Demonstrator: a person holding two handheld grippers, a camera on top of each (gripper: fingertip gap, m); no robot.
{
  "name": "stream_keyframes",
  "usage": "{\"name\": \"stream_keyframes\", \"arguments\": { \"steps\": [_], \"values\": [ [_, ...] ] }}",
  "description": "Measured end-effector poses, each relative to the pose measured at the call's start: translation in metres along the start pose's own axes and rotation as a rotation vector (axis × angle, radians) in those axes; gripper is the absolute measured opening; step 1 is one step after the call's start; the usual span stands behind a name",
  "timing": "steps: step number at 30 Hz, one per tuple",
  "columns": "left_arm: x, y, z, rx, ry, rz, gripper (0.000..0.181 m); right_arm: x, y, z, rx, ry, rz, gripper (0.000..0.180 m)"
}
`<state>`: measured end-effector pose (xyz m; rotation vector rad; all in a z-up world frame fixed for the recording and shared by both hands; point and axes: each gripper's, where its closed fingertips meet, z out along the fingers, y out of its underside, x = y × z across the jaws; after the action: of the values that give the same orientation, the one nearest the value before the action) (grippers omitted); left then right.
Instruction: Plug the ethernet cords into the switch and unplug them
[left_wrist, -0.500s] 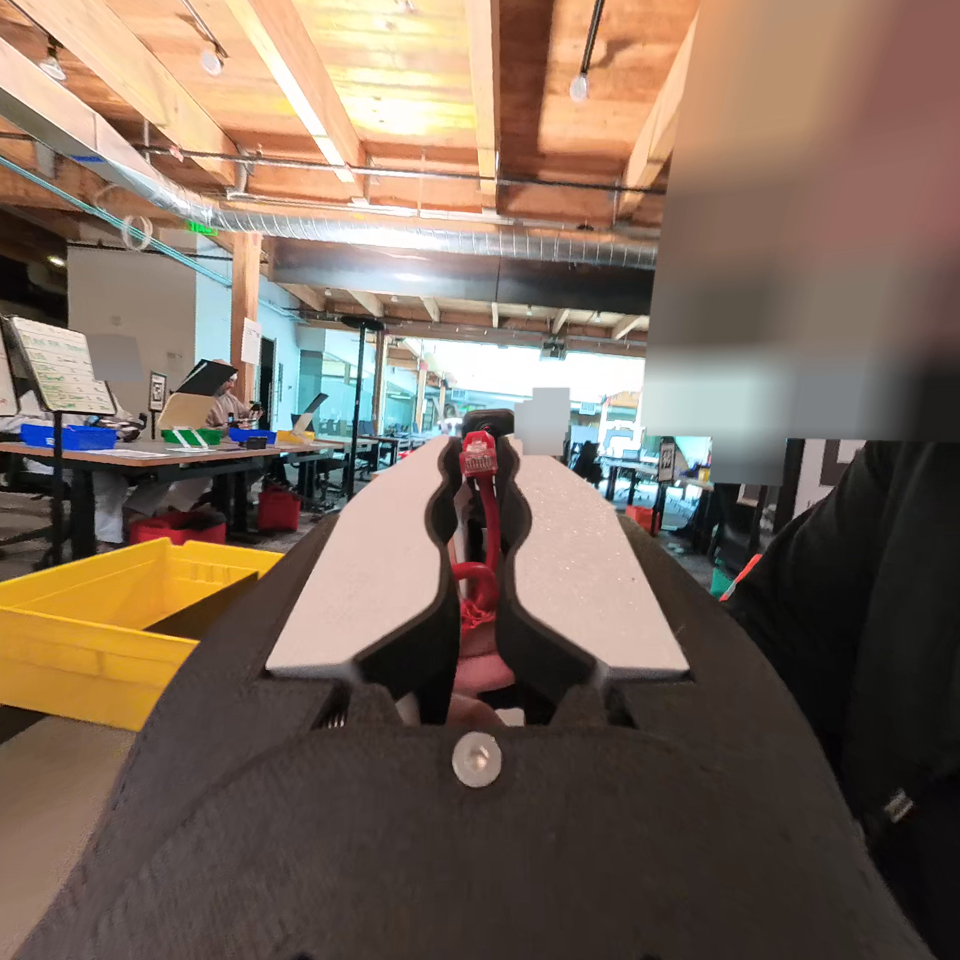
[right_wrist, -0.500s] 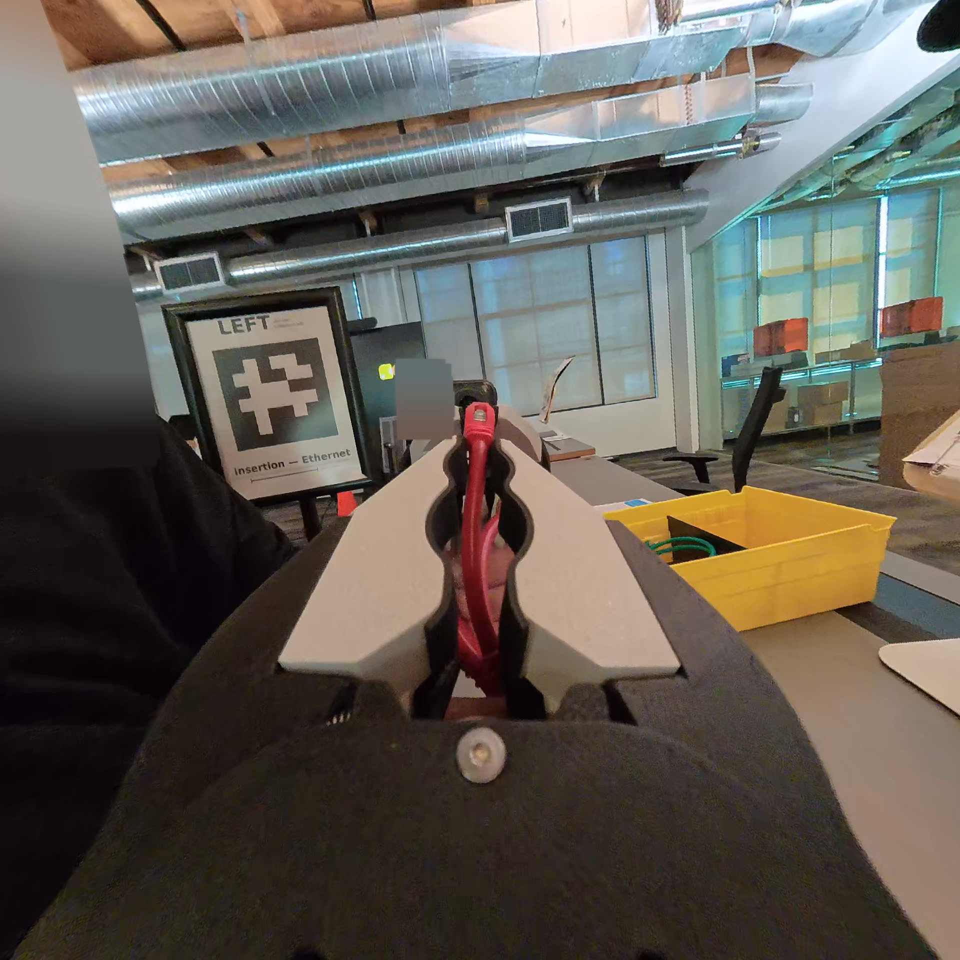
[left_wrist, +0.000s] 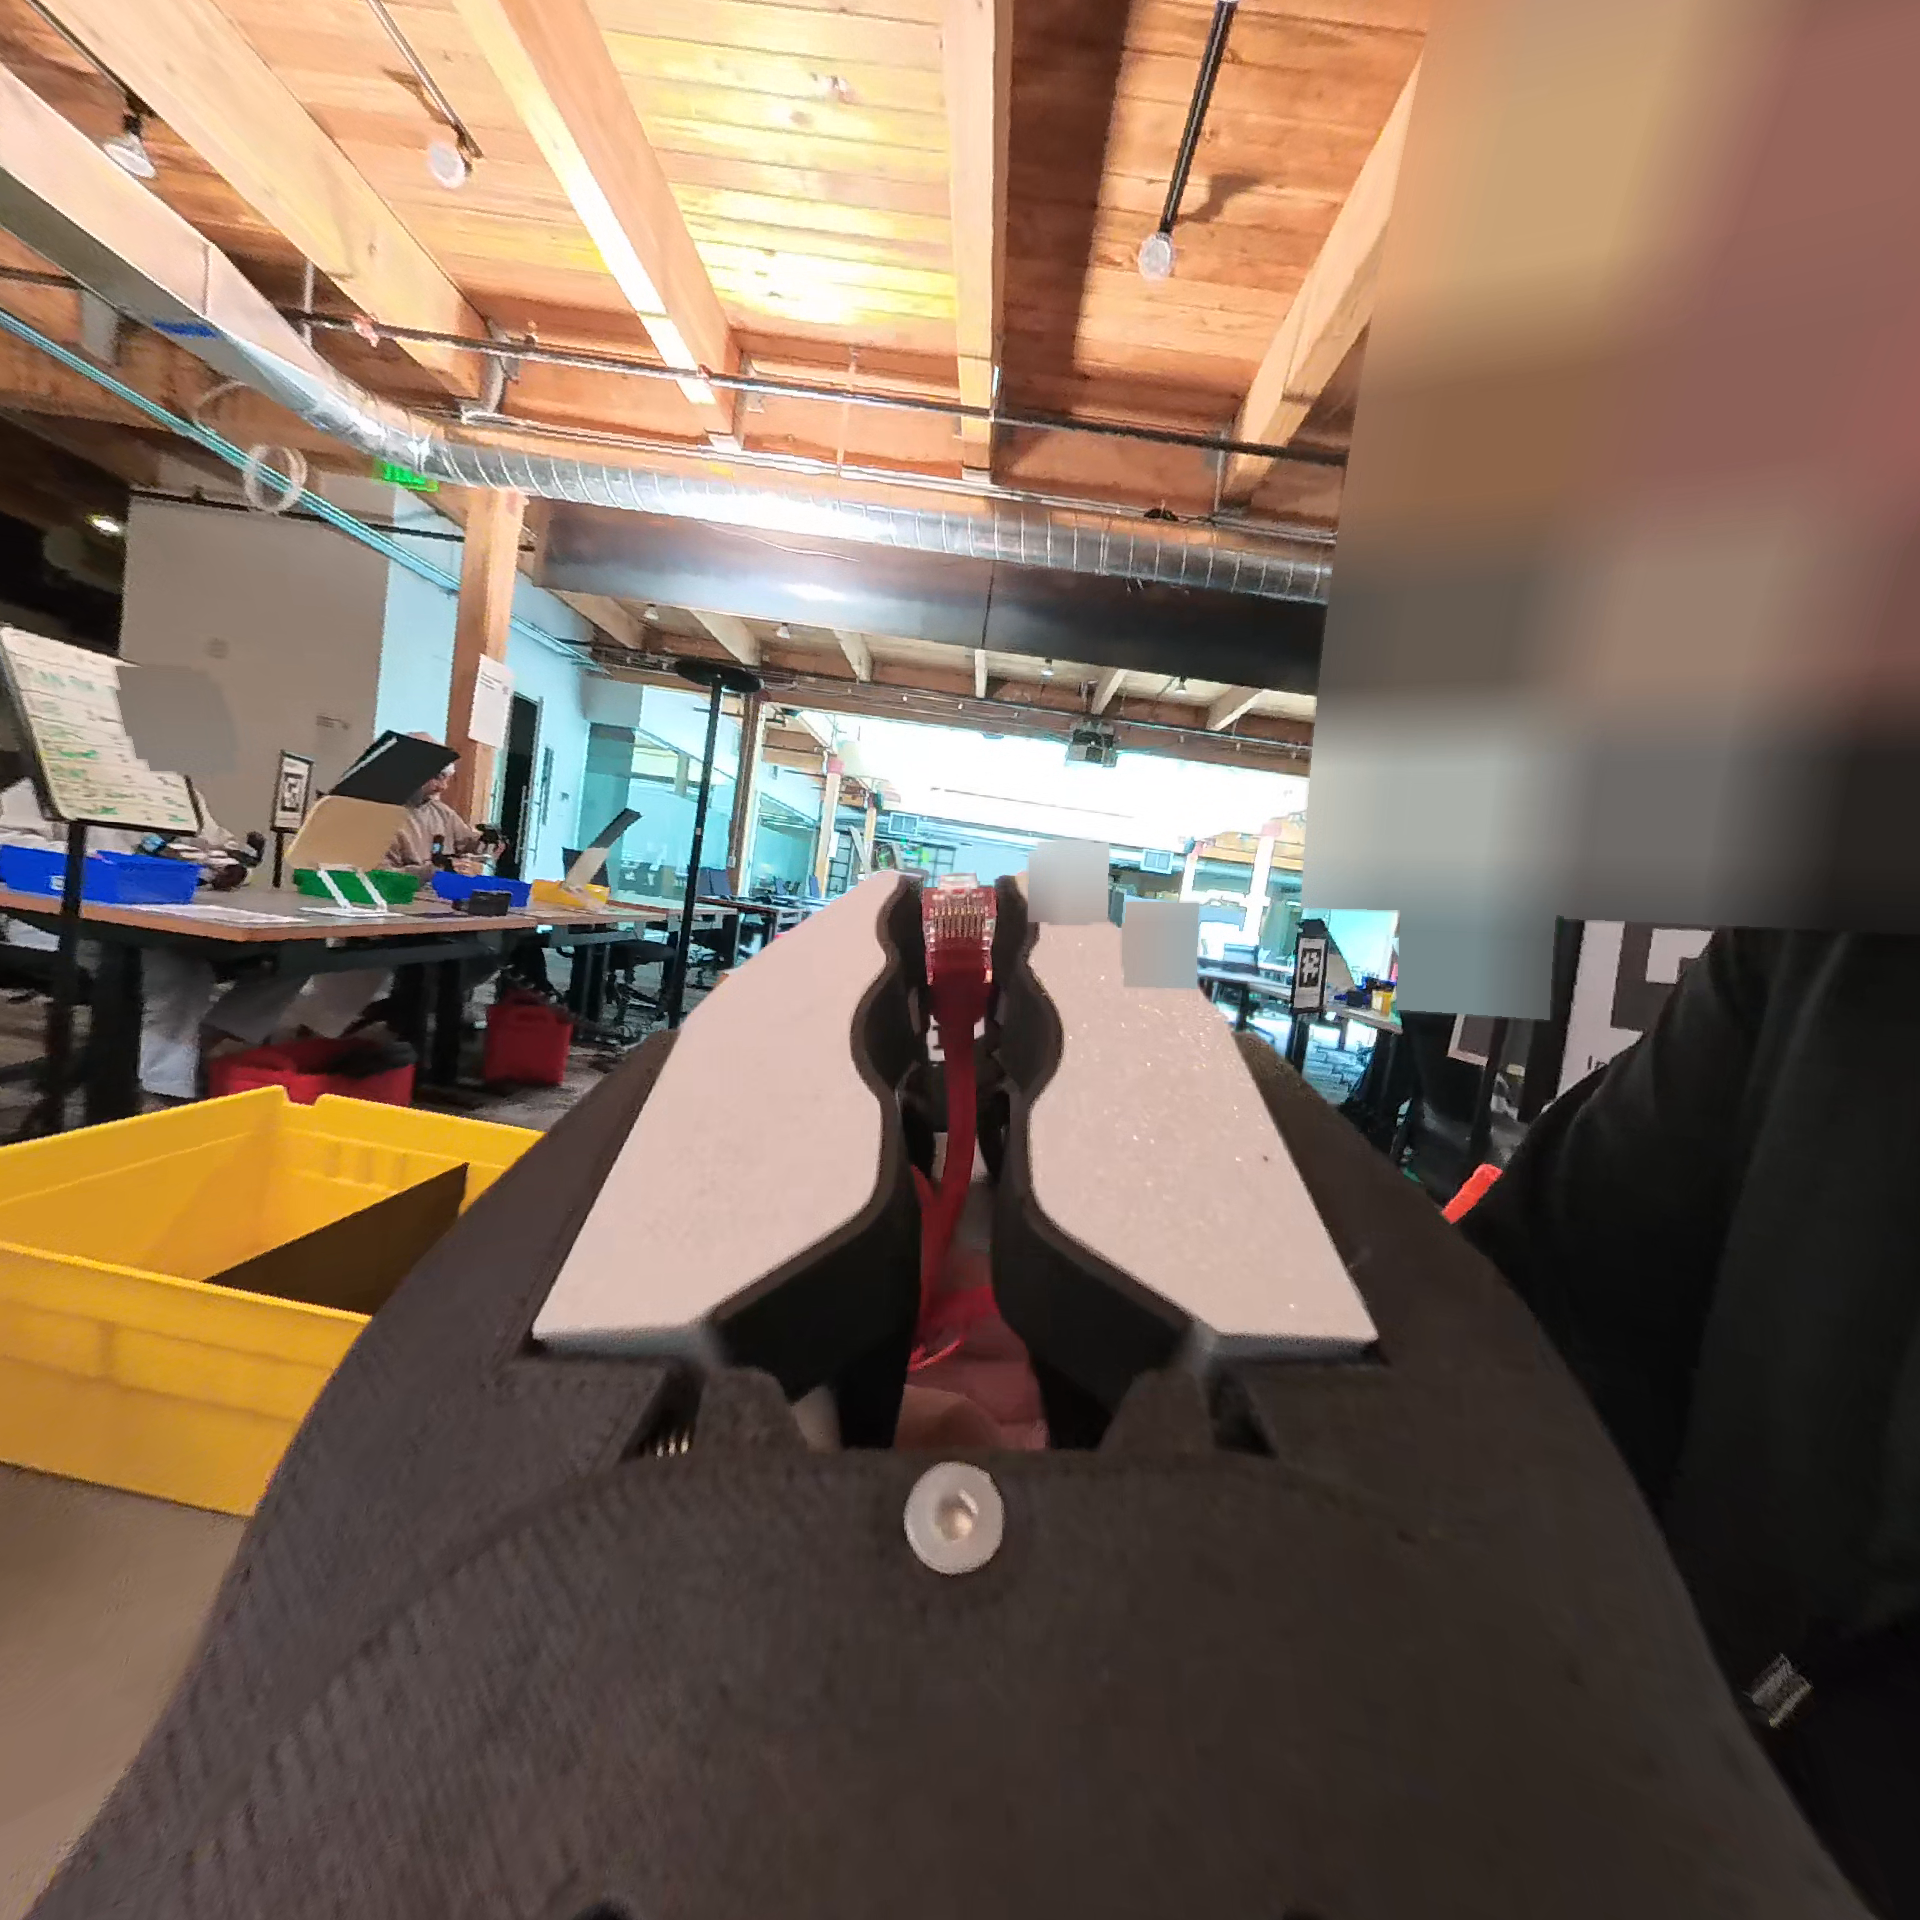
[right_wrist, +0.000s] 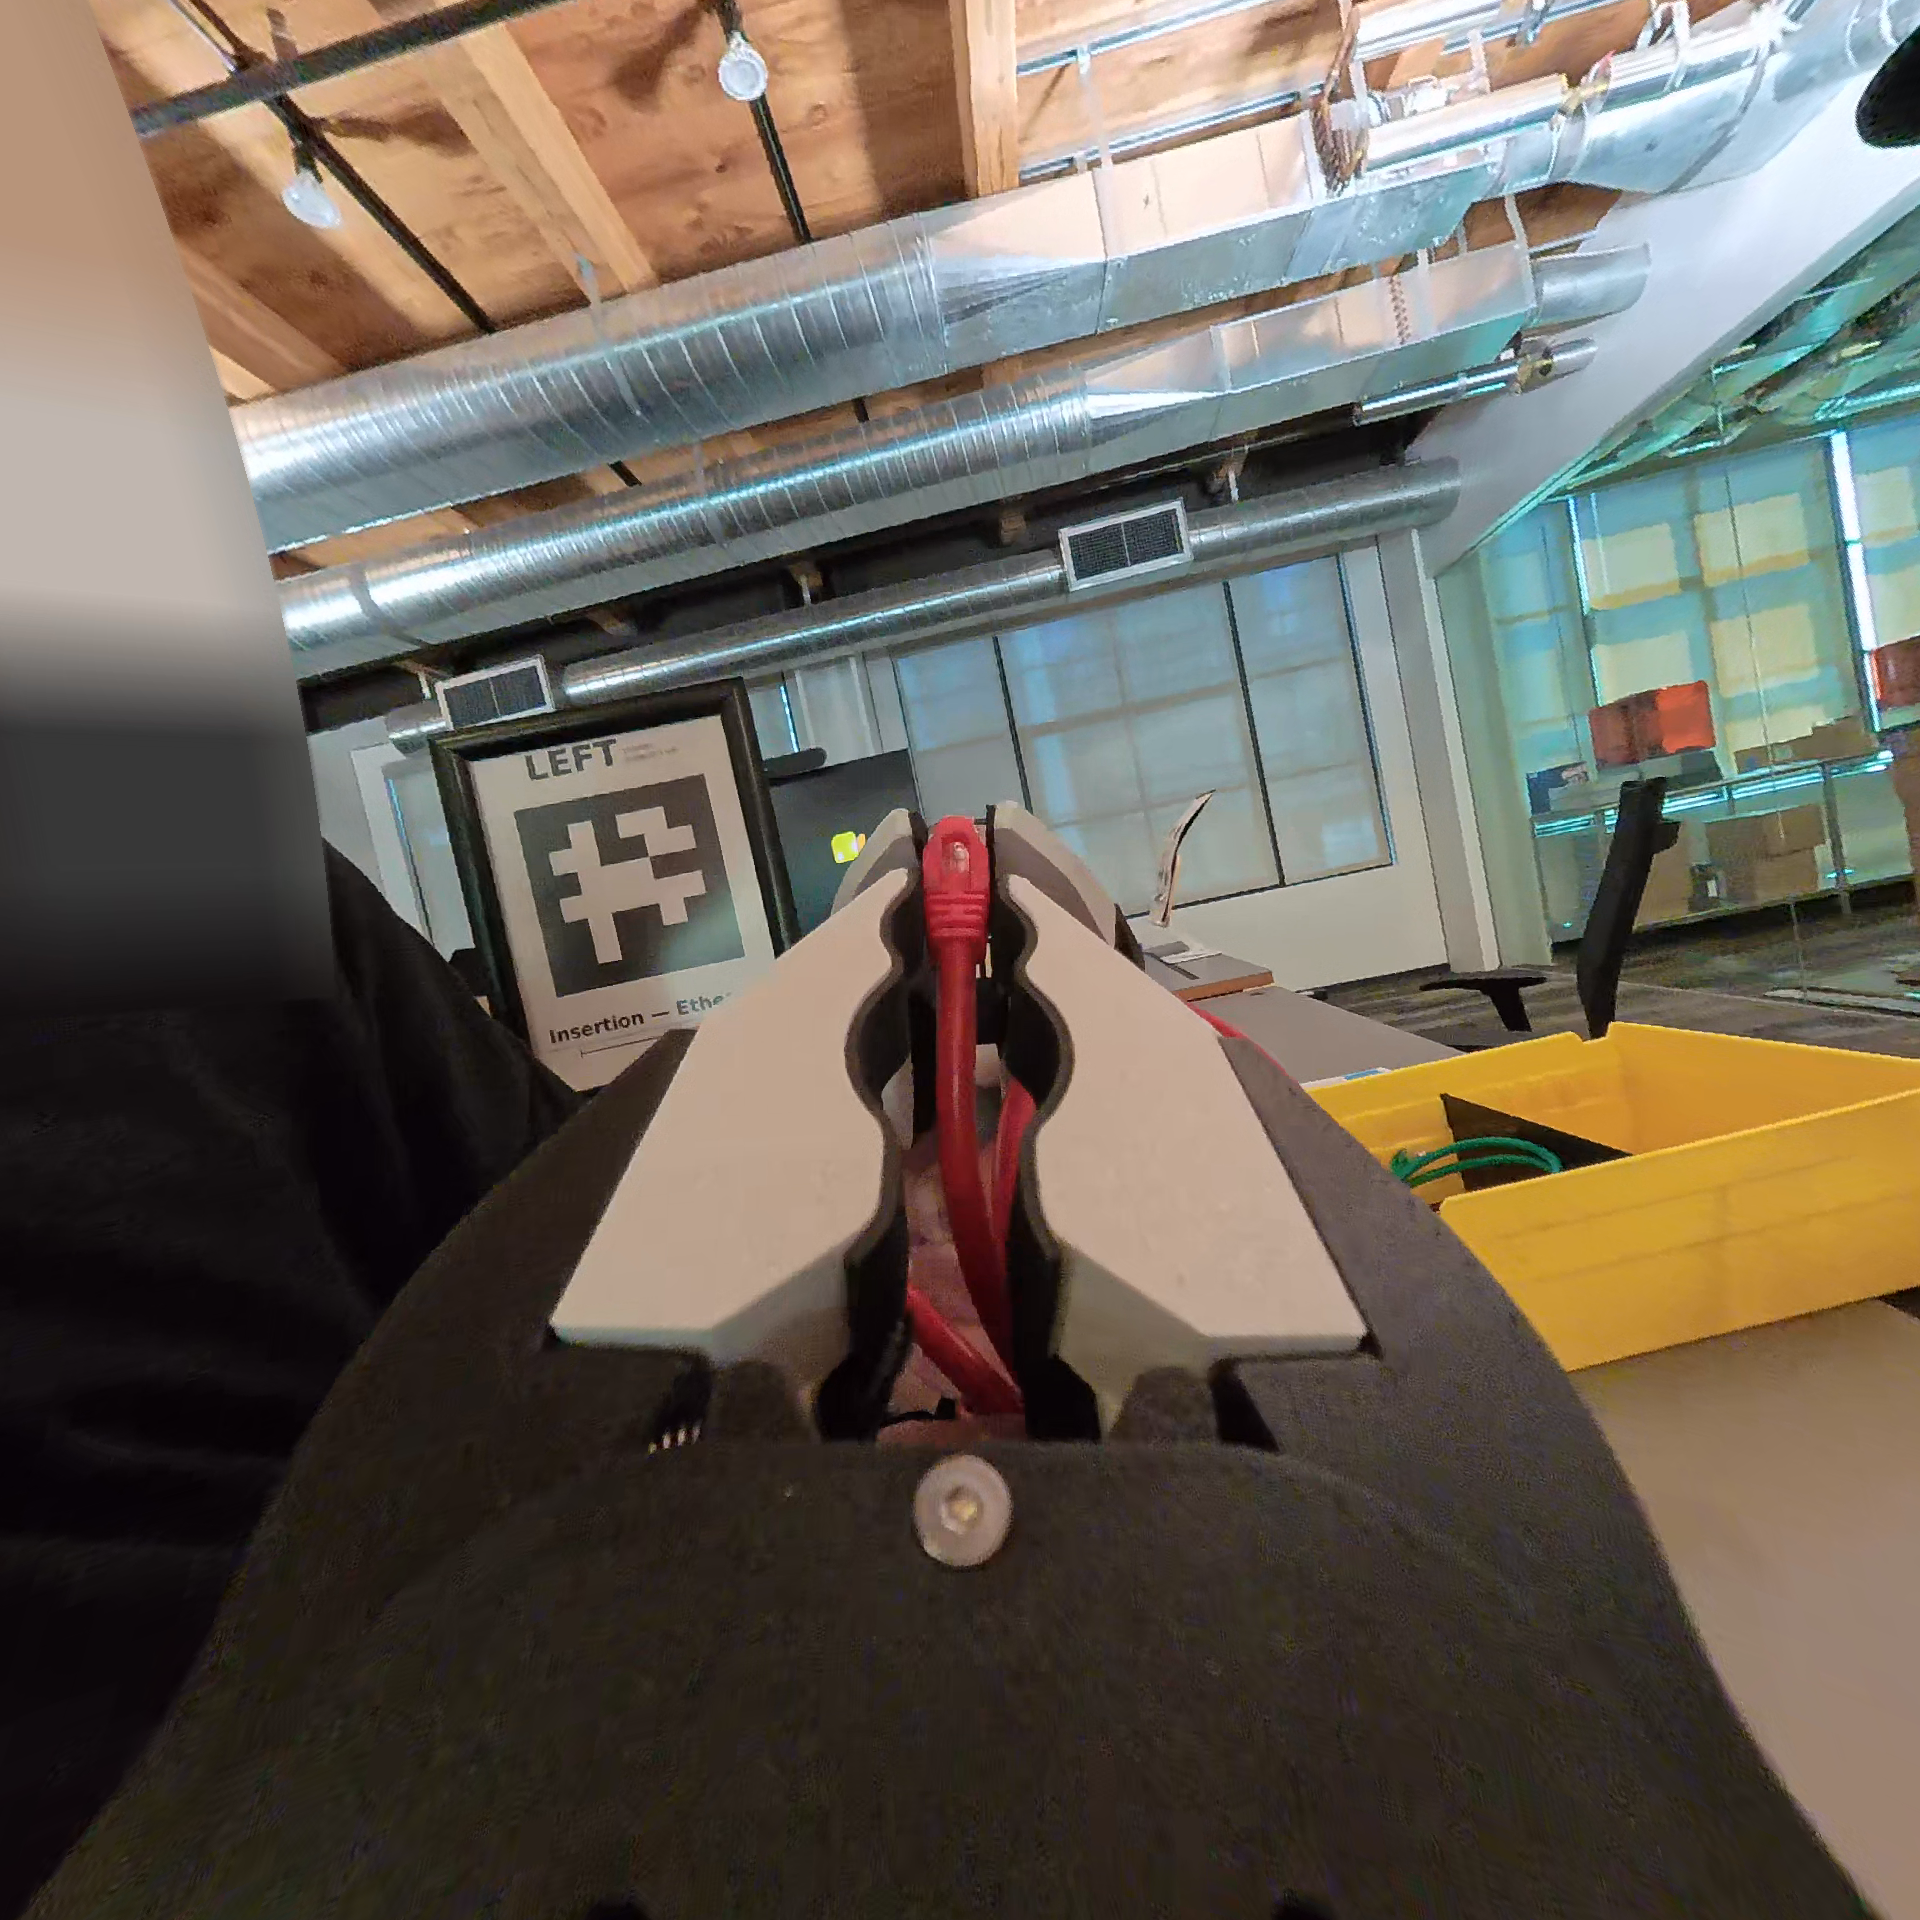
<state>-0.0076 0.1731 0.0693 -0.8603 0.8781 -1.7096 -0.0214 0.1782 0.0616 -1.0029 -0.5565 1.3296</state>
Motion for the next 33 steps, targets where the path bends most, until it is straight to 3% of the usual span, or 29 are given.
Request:
{"name": "stream_keyframes", "arguments": {
  "steps": [9, 14, 18, 23, 26, 29, 33],
  "values": [
    [0.007, -0.008, 0.004, 0.087, 0.013, -0.051, 0.014, -0.006, -0.009, 0.003, 0.072, -0.009, 0.005, 0.01],
    [0.003, -0.006, 0.005, 0.07, -0.002, -0.076, 0.013, -0.004, -0.009, 0.0, 0.024, 0.017, -0.047, 0.009],
    [-0.005, -0.003, 0.002, -0.025, -0.026, -0.019, 0.014, 0.003, -0.006, -0.003, -0.079, 0.077, -0.15, 0.009],
    [-0.028, -0.009, -0.015, -0.168, -0.118, 0.148, 0.037, 0.019, -0.011, -0.02, -0.222, 0.184, -0.282, 0.009],
    [-0.045, 0.0, -0.026, -0.316, -0.191, 0.232, 0.035, 0.029, -0.024, -0.037, -0.255, 0.243, -0.327, 0.009],
    [-0.045, 0.001, -0.027, -0.35, -0.2, 0.25, 0.036, 0.033, -0.033, -0.05, -0.287, 0.267, -0.343, 0.009],
    [-0.039, 0.01, -0.016, -0.517, -0.254, 0.523, 0.039, 0.035, -0.015, -0.059, -0.474, 0.283, -0.41, 0.009]
  ]
}}
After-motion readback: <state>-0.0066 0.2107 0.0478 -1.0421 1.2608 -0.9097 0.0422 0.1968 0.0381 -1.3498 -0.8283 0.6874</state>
